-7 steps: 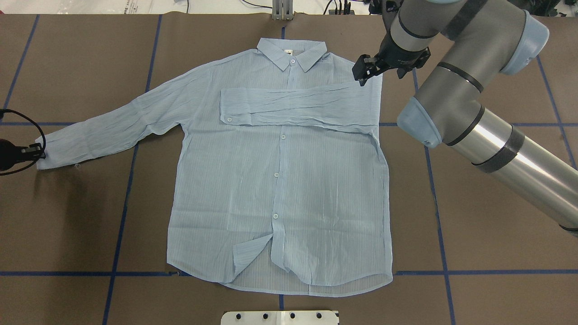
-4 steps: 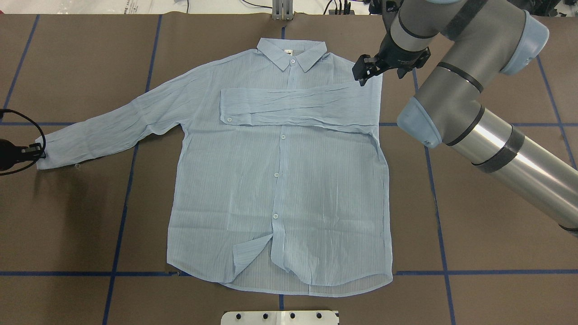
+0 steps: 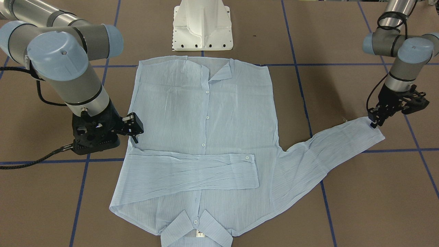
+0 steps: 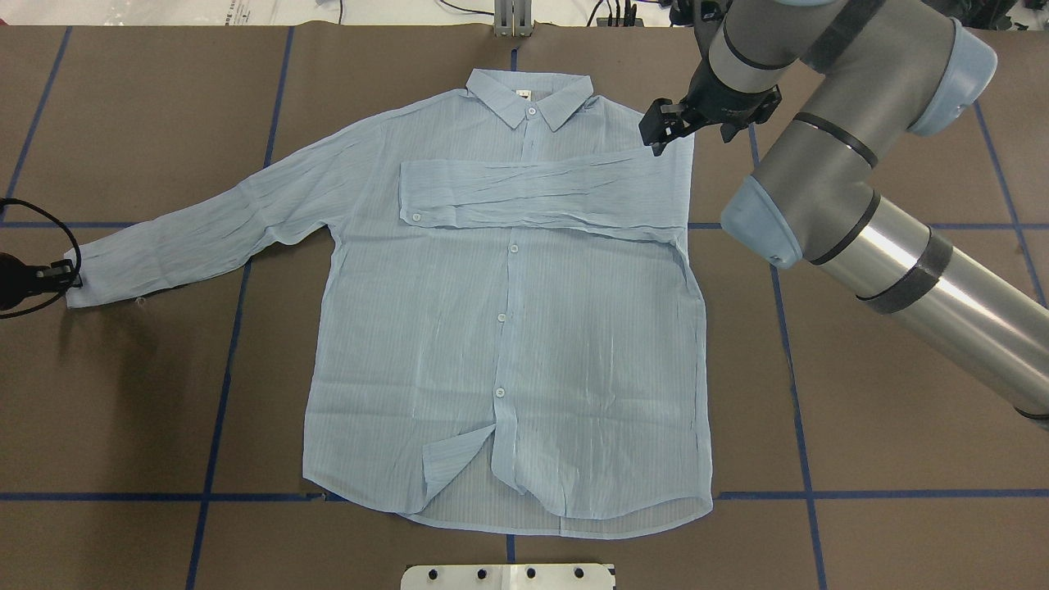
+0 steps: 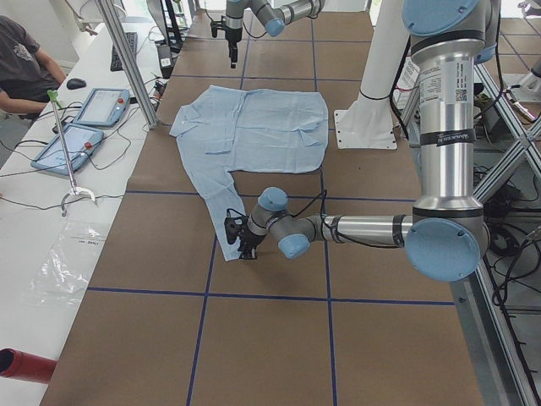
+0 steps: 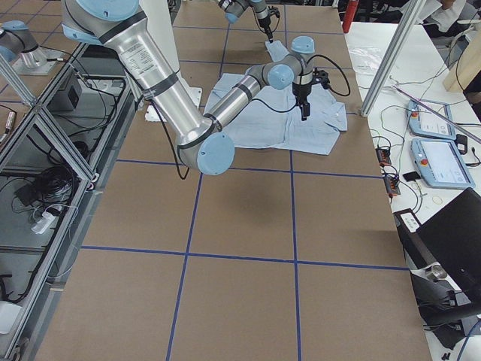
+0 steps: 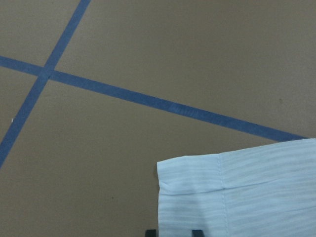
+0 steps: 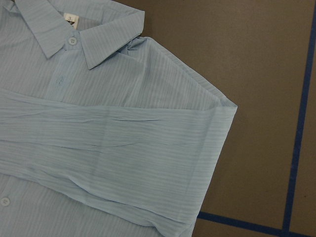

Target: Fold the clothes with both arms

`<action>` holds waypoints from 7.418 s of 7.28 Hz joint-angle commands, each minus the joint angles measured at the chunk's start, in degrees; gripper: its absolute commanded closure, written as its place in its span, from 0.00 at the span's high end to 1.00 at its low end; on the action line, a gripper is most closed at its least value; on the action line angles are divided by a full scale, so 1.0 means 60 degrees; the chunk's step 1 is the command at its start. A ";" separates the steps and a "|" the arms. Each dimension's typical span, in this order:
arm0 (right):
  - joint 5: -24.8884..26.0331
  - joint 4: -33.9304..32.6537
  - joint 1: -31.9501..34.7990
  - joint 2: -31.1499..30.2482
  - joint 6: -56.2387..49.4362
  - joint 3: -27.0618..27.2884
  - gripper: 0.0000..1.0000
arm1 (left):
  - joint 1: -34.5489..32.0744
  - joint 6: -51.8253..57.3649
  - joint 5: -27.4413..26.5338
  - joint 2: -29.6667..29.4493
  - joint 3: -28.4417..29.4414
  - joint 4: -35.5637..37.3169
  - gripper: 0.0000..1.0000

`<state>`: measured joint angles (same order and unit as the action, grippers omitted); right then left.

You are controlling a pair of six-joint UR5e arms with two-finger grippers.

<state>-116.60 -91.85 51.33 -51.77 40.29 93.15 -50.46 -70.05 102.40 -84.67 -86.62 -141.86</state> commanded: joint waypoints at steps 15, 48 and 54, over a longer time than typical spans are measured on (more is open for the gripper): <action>-0.0005 0.0015 0.0000 -0.0073 -0.0035 -0.0012 1.00 | 0.0045 0.0000 -0.0294 -0.0141 -0.0035 0.0337 0.48; -0.0808 0.0000 0.0905 -0.2750 -0.0969 0.1600 1.00 | 0.0118 -0.2409 0.0539 -0.7557 -0.1229 0.7691 0.00; -0.1397 0.0000 0.1714 -0.3574 -0.2086 0.1483 1.00 | 0.0774 -0.4890 0.0747 -1.0571 0.1676 0.5643 0.00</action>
<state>-125.07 -91.81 61.45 -73.10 28.03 102.28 -47.86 -97.12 107.10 -147.88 -79.19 -104.83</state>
